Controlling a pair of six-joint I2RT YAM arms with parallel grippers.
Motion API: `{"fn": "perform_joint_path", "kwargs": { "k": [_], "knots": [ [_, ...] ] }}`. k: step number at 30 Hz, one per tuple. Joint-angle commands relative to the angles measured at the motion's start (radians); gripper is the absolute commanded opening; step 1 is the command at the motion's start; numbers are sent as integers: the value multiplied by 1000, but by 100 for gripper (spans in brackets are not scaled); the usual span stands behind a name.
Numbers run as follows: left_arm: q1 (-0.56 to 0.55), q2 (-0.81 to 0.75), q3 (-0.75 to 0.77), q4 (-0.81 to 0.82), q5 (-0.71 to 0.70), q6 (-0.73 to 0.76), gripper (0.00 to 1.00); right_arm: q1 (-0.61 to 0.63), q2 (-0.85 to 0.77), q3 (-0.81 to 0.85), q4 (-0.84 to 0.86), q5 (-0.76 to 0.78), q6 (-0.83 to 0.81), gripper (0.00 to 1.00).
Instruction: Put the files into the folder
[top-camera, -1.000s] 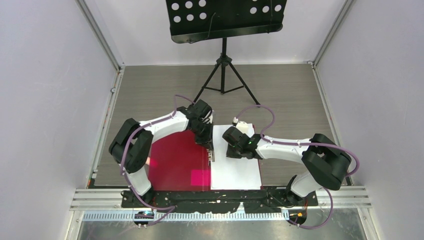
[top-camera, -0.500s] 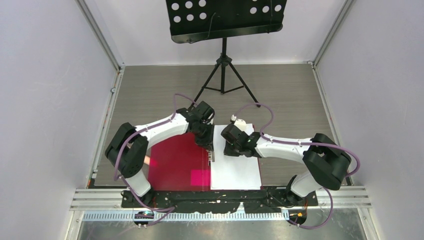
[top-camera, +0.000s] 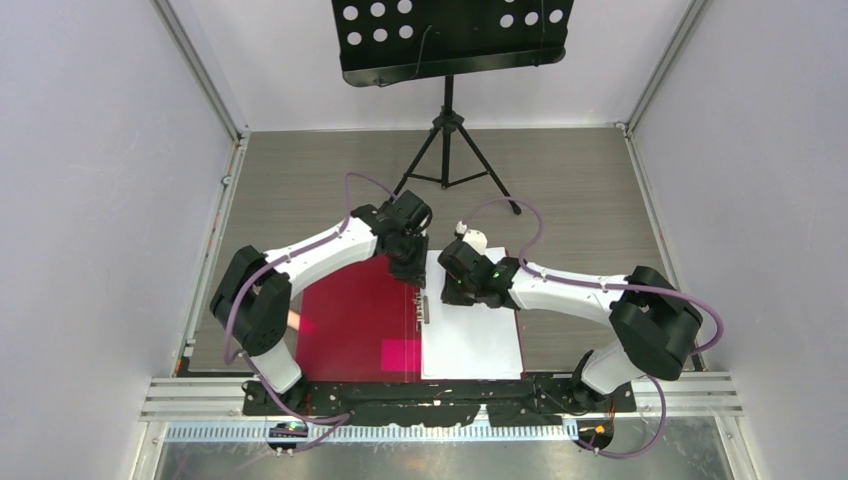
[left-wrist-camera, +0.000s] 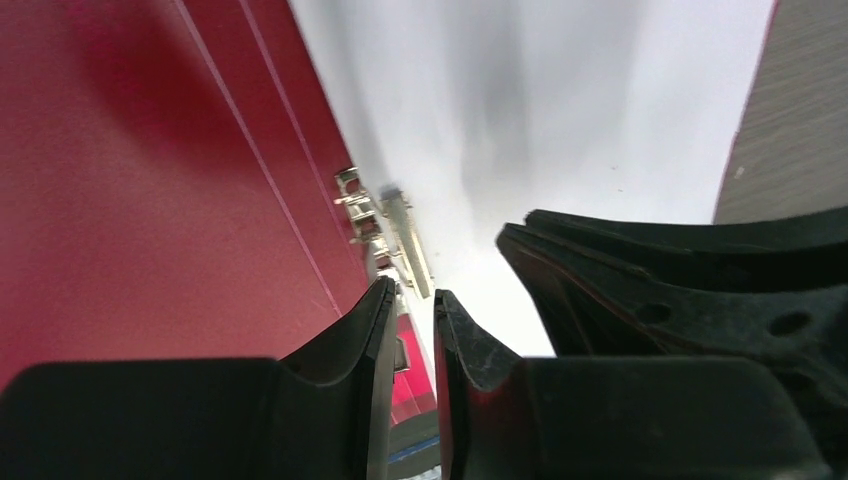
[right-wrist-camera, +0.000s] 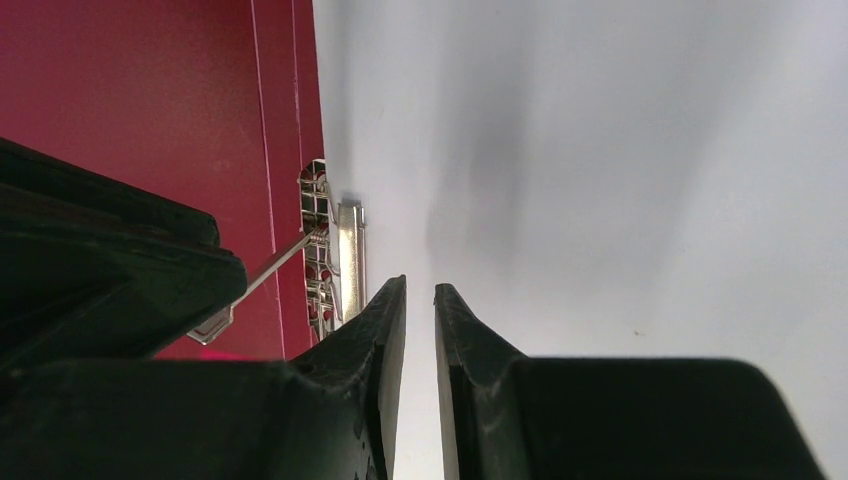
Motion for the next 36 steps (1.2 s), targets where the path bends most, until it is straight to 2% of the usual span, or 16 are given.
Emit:
{"fn": "perform_joint_path", "kwargs": {
  "k": [1,6,26,30,34,36],
  "knots": [
    [0,-45,16,-65,-121,22,20,4,-3,50,8,-4,-22,24],
    [1,-63,-16,-77,-156,22,21,4,22,67,21,-27,-23,24],
    [-11,-70,-135,53,-42,-8,21,19,94,99,54,-59,-14,24],
    [-9,-68,-107,-3,-95,-10,21,19,91,95,55,-58,-12,24],
    [2,-62,-76,-63,-193,-20,26,19,85,91,54,-58,-12,24],
    [8,-57,-72,-64,-193,-18,26,21,84,90,55,-58,-12,24]
  ]
}}
